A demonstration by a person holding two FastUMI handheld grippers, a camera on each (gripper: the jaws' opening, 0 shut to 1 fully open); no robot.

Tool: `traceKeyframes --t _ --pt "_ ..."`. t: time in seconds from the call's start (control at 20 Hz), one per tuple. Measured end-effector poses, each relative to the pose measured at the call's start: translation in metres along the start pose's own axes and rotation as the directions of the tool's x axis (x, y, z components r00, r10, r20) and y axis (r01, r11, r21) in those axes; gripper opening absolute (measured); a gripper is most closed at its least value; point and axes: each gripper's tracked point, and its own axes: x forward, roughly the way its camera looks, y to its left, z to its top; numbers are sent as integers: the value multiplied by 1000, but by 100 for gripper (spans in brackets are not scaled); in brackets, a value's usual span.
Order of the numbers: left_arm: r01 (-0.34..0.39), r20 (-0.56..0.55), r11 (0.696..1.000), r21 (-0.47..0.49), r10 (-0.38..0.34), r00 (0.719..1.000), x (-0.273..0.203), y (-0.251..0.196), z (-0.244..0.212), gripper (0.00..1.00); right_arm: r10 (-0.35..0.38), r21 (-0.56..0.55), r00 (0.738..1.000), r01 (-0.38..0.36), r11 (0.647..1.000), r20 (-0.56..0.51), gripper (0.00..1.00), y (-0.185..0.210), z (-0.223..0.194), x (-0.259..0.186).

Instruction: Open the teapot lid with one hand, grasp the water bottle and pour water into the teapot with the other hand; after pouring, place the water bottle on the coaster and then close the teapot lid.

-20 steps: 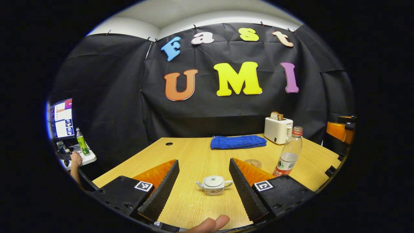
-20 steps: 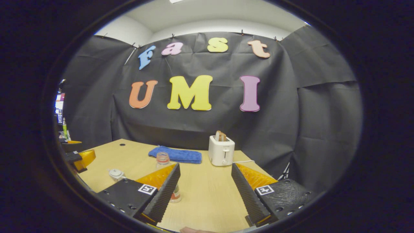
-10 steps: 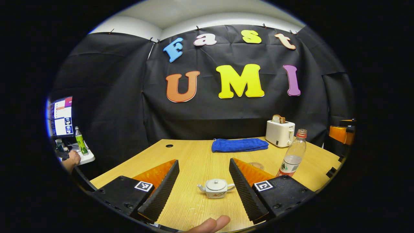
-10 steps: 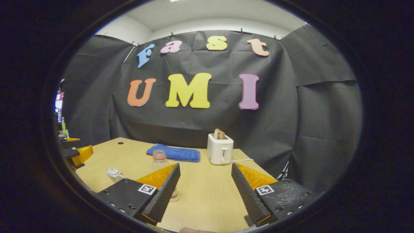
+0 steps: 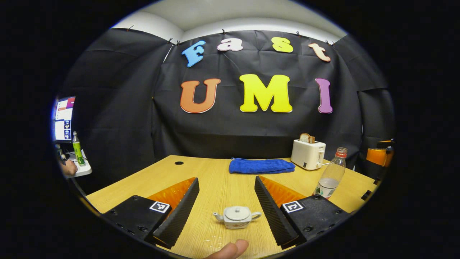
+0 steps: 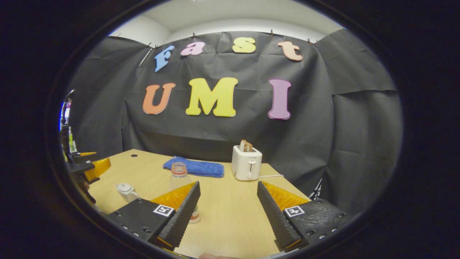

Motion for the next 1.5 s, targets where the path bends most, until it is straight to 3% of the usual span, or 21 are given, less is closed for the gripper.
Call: traceKeyframes --t 0.4,0.8,1.0,1.1,1.15,1.4,1.45,1.5 --pt "-8 -74 999 39 11 997 30 -4 -49 94 -5 -32 1000 5 999 -19 95 5 -9 6" --pt "69 -122 997 19 -66 990 43 -22 -72 67 12 -34 999 -13 999 -46 95 16 -18 10" --pt "66 -187 997 45 -57 981 47 -21 -92 49 20 -47 998 -22 999 -58 95 21 -22 12" --pt "75 -166 996 44 -67 984 50 -23 -88 43 20 -48 998 -23 999 -62 98 22 -24 13" --pt "72 -164 996 45 -63 984 50 -21 -88 34 21 -47 998 -24 999 -63 98 21 -24 13" --pt "93 -150 996 3 -92 984 51 -23 -85 20 45 -37 995 -49 998 -87 95 33 -33 18" --pt "84 -150 996 4 -83 985 51 -21 -85 10 59 -36 994 -62 997 -92 95 38 -37 19" --pt "76 -148 997 4 -75 986 52 -20 -86 6 70 -35 993 -74 997 -97 95 44 -39 20"
